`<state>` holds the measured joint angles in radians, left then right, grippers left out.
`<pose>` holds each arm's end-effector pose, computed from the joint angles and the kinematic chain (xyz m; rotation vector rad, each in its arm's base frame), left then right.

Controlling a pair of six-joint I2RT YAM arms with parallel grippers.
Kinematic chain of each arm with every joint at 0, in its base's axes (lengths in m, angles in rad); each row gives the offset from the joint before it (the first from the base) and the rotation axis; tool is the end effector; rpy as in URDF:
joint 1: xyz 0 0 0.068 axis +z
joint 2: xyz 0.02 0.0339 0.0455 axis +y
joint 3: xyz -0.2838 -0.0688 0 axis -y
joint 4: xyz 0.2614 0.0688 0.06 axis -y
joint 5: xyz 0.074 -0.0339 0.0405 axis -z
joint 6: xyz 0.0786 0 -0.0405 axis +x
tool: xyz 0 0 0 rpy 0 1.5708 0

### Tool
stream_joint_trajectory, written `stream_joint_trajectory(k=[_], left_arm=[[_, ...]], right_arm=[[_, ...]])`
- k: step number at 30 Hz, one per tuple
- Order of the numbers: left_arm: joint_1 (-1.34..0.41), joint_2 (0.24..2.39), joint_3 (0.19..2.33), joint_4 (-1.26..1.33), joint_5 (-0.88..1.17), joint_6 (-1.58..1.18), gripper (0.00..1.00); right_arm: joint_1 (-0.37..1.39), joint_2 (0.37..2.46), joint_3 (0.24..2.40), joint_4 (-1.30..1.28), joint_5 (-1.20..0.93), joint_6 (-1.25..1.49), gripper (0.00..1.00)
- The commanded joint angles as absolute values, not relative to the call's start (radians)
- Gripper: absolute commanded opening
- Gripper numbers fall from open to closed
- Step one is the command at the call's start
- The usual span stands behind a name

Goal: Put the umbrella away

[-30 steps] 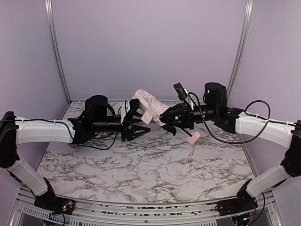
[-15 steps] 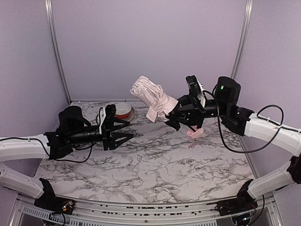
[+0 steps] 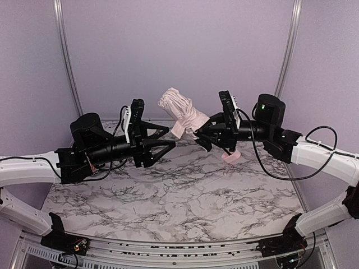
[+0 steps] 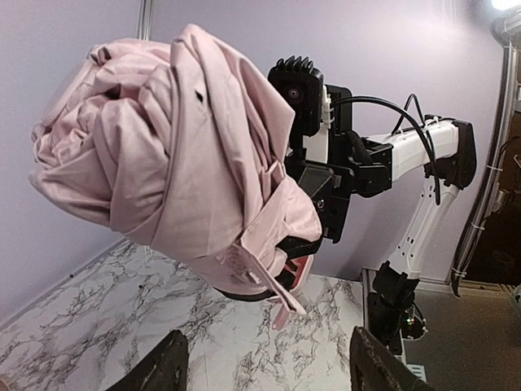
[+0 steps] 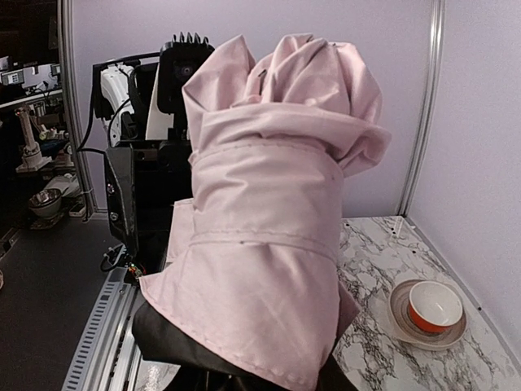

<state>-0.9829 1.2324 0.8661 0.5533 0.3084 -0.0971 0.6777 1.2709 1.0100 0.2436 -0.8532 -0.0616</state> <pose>0.1674 -0.2942 0.3713 0.8733 1.2019 -1.1007 0.2198 0.2530 0.3730 -1.2115 1.2010 1.1388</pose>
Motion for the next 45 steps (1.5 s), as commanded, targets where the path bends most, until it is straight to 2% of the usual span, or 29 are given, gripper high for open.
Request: stream_joint_trajectory(k=[1, 6, 8, 9, 12, 15, 33, 40, 45], left_arm=[[-0.991, 1.279, 0.93, 0.566, 0.283, -0.181, 0.65], [-0.997, 1.302, 0.952, 0.573, 0.287, -0.197, 0.64], [-0.999, 1.305, 0.955, 0.575, 0.258, -0.203, 0.6], [-0.999, 1.305, 0.955, 0.575, 0.234, -0.206, 0.53], [-0.999, 1.304, 0.951, 0.575, 0.192, -0.207, 0.2], [-0.999, 1.305, 0.953, 0.575, 0.241, -0.199, 0.0], [-1.023, 1.324, 1.066, 0.568, 0.434, -0.162, 0.0], [-1.022, 1.355, 1.076, 0.52, 0.493, -0.141, 0.0], [-1.0, 1.382, 1.04, 0.468, 0.453, -0.109, 0.0]], right_arm=[[0.672, 1.249, 1.034, 0.278, -0.837, -0.077, 0.0], [0.673, 1.249, 1.031, 0.266, -0.83, -0.085, 0.0], [0.672, 1.25, 1.032, 0.265, -0.827, -0.086, 0.0], [0.673, 1.25, 1.033, 0.265, -0.828, -0.086, 0.0], [0.673, 1.249, 1.033, 0.265, -0.83, -0.084, 0.0], [0.674, 1.243, 1.031, 0.26, -0.828, -0.083, 0.0], [0.593, 1.31, 1.058, 0.245, -0.737, 0.089, 0.0], [0.556, 1.298, 1.062, 0.34, -0.799, 0.195, 0.0], [0.553, 1.267, 1.1, 0.362, -0.873, 0.213, 0.0]])
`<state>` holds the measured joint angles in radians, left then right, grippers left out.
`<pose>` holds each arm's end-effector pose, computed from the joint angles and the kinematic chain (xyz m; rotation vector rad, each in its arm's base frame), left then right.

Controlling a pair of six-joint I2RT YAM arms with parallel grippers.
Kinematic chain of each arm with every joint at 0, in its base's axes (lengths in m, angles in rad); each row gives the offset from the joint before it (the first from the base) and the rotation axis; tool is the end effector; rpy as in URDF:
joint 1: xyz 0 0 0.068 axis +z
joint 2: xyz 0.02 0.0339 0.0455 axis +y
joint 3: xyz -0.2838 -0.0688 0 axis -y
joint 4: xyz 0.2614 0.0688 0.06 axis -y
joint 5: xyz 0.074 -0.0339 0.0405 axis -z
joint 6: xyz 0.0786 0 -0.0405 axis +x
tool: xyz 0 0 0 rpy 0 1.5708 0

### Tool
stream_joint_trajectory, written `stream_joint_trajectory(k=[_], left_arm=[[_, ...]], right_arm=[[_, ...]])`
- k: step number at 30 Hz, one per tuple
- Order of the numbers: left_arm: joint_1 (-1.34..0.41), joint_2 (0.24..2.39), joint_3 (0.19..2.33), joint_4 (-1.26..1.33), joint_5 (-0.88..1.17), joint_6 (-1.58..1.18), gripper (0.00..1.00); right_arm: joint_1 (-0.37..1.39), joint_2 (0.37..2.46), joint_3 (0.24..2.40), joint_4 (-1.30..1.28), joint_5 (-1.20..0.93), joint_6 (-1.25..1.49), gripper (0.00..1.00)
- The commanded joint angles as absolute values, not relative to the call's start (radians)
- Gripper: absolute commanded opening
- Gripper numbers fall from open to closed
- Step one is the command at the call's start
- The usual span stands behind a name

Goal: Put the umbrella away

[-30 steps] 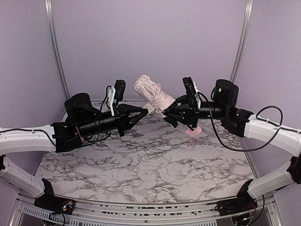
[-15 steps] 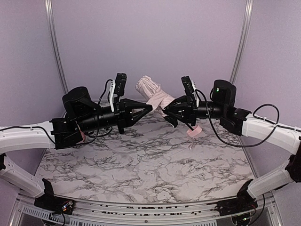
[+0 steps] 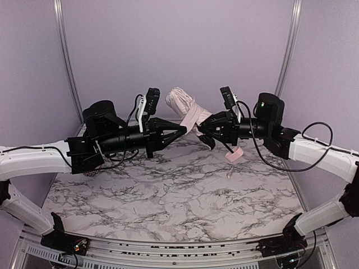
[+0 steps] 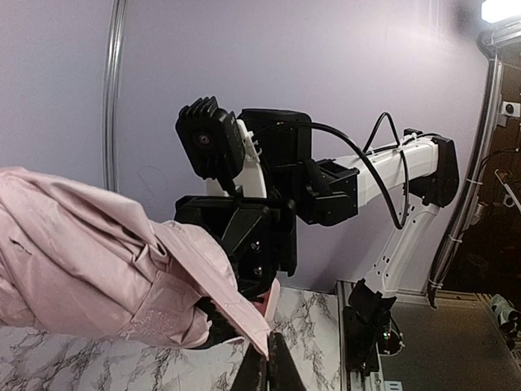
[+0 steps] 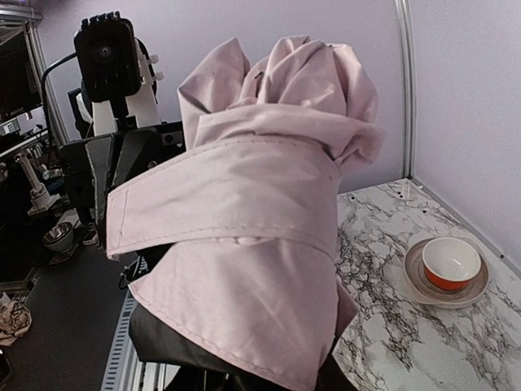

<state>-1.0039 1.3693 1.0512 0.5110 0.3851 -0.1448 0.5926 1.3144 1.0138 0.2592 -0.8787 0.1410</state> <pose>0.1761 -0.3317 0.3949 0.9252 1.1872 -1.2059 0.2478 0.2398 0.3628 -1.0593 1.3952 1.2501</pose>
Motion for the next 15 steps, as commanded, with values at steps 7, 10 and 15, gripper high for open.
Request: stream_joint_trajectory(k=[7, 10, 15], left_arm=[[-0.964, 1.394, 1.035, 0.462, 0.442, -0.101, 0.0], [-0.937, 1.409, 1.04, 0.462, 0.434, -0.111, 0.0], [-0.921, 1.428, 1.051, 0.462, 0.404, -0.1, 0.0]], right_arm=[[0.552, 1.245, 1.112, 0.41, -1.058, 0.242, 0.0], [0.556, 1.243, 1.103, 0.446, -1.152, 0.266, 0.0], [0.594, 1.258, 1.103, 0.443, -1.244, 0.253, 0.0]])
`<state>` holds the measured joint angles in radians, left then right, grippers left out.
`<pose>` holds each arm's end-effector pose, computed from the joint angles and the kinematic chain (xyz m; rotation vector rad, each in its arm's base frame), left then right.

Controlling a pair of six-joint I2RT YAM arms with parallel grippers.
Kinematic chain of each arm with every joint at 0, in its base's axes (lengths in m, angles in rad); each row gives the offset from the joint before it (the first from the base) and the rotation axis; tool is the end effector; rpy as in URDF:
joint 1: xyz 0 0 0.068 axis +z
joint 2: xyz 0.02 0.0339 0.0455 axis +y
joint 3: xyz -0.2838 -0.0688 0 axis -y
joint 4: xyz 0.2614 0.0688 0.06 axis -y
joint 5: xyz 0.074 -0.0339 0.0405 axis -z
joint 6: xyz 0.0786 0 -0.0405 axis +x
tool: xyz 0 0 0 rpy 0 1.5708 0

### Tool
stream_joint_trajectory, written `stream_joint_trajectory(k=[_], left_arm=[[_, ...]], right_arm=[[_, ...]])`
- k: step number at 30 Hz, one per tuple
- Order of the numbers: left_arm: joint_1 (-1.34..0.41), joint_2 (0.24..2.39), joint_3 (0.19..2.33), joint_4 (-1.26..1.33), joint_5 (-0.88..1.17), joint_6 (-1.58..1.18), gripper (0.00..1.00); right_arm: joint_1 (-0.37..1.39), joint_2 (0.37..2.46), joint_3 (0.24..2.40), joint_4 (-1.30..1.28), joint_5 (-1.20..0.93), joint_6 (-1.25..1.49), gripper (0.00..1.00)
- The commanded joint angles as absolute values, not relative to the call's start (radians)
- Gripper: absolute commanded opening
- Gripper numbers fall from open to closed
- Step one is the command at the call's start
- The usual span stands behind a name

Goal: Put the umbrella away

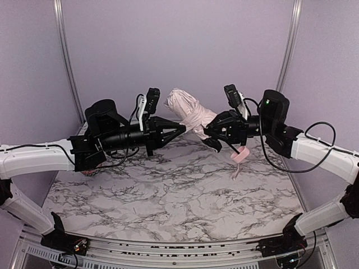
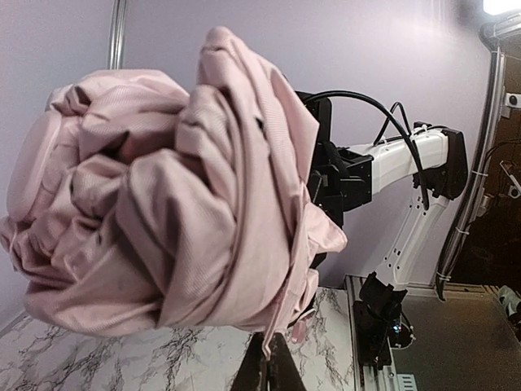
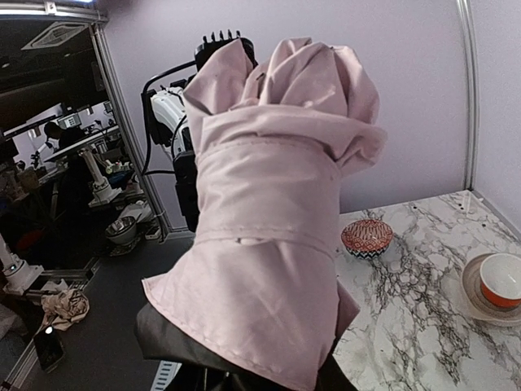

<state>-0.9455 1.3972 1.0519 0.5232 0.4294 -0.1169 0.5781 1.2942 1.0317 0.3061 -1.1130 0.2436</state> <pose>0.1961 -0.3276 0.3868 0.9406 1.1888 -1.1644 0.2288 0.2334 0.3814 -1.1900 1.2941 1.4558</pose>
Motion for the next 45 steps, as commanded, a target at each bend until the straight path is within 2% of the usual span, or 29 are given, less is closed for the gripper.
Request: stream_joint_trajectory(k=[1, 15, 22, 23, 26, 27, 33, 36, 39, 41, 45], left_arm=[[-0.92, 1.433, 1.052, 0.466, 0.396, -0.1, 0.0], [-0.914, 1.494, 1.049, 0.679, 0.292, -0.131, 0.0], [-0.917, 1.53, 1.076, 0.719, 0.125, -0.214, 0.0], [-0.917, 1.527, 1.07, 0.721, 0.092, -0.217, 0.04], [-0.915, 1.504, 1.043, 0.74, 0.019, -0.22, 0.28], [-0.915, 1.496, 1.035, 0.752, 0.009, -0.22, 0.32], [-0.896, 1.474, 1.003, 0.766, -0.004, -0.234, 0.37], [-0.882, 1.455, 0.947, 0.783, -0.008, -0.222, 0.43], [-0.874, 1.412, 0.883, 0.796, 0.051, -0.119, 0.46], [-0.874, 1.372, 0.836, 0.797, 0.152, -0.009, 0.54], [-0.884, 1.281, 0.74, 0.821, 0.384, 0.15, 0.79]], right_arm=[[0.602, 1.257, 1.1, 0.441, -1.256, 0.246, 0.0], [0.72, 1.296, 1.106, 0.466, -1.352, 0.214, 0.0], [0.724, 1.294, 1.106, 0.489, -1.348, 0.227, 0.0], [0.724, 1.292, 1.106, 0.49, -1.349, 0.228, 0.0], [0.724, 1.285, 1.1, 0.489, -1.348, 0.228, 0.0], [0.724, 1.282, 1.095, 0.489, -1.346, 0.228, 0.0], [0.721, 1.273, 1.094, 0.47, -1.295, 0.207, 0.0], [0.714, 1.255, 1.077, 0.47, -1.236, 0.189, 0.0], [0.701, 1.235, 1.054, 0.487, -1.164, 0.181, 0.0], [0.684, 1.228, 1.047, 0.499, -1.117, 0.186, 0.0], [0.669, 1.223, 1.032, 0.565, -1.084, 0.205, 0.0]])
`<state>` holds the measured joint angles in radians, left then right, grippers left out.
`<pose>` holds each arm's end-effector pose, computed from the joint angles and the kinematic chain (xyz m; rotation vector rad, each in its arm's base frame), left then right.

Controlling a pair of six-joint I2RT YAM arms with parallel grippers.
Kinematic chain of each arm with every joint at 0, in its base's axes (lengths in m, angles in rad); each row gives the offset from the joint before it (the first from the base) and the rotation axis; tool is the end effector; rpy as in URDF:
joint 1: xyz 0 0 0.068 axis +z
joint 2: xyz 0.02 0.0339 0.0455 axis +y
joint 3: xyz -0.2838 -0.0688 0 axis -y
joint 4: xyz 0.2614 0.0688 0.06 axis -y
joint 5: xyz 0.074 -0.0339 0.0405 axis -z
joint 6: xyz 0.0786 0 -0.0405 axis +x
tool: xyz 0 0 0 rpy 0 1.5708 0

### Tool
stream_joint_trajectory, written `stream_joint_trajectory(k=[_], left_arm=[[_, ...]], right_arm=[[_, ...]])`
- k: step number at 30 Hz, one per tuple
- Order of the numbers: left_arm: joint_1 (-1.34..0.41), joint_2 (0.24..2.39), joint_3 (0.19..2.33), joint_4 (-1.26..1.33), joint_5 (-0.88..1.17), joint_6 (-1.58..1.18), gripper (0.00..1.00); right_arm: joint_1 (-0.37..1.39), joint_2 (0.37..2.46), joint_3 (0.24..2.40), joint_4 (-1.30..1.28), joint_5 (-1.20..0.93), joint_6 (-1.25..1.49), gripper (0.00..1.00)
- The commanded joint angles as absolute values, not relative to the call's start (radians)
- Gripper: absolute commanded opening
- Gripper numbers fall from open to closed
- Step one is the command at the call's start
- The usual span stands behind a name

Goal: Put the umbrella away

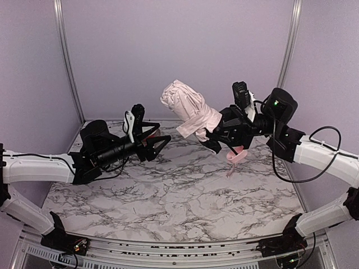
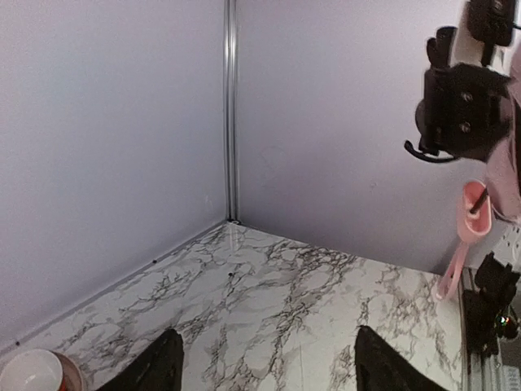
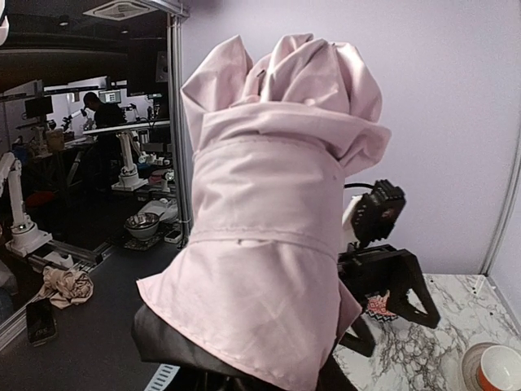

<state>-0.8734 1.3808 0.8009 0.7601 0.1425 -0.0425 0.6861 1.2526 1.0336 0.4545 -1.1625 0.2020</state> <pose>0.2273 -0.2887 0.3264 0.6949 1.2695 -0.8565 0.1877 0.2470 0.4094 -1.3437 0.9881 1.4584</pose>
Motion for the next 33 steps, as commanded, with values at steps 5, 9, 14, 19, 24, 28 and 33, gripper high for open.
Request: stream_joint_trajectory(k=[5, 9, 14, 19, 24, 28, 33], left_arm=[[-0.924, 1.267, 0.804, 0.93, 0.47, 0.018, 0.99], [-0.925, 1.362, 0.902, 1.076, 0.506, -0.135, 0.99], [-0.926, 1.477, 0.951, 1.34, 0.597, -0.246, 0.99], [-0.936, 1.554, 1.003, 1.449, 0.695, -0.276, 0.99], [-0.941, 1.565, 0.971, 1.458, 0.792, -0.198, 0.99], [-0.942, 1.518, 0.919, 1.254, 0.8, 0.0, 0.99], [-0.946, 1.484, 0.937, 1.184, 0.673, -0.01, 0.99]], right_arm=[[0.677, 1.255, 1.033, 0.633, -1.109, 0.225, 0.0], [0.696, 1.274, 1.033, 0.696, -1.126, 0.247, 0.0], [0.721, 1.296, 1.045, 0.697, -1.127, 0.226, 0.0], [0.727, 1.322, 1.048, 0.766, -1.142, 0.263, 0.0], [0.727, 1.32, 1.055, 0.748, -1.148, 0.244, 0.0], [0.727, 1.315, 1.064, 0.684, -1.141, 0.204, 0.0], [0.727, 1.317, 1.07, 0.657, -1.14, 0.189, 0.0]])
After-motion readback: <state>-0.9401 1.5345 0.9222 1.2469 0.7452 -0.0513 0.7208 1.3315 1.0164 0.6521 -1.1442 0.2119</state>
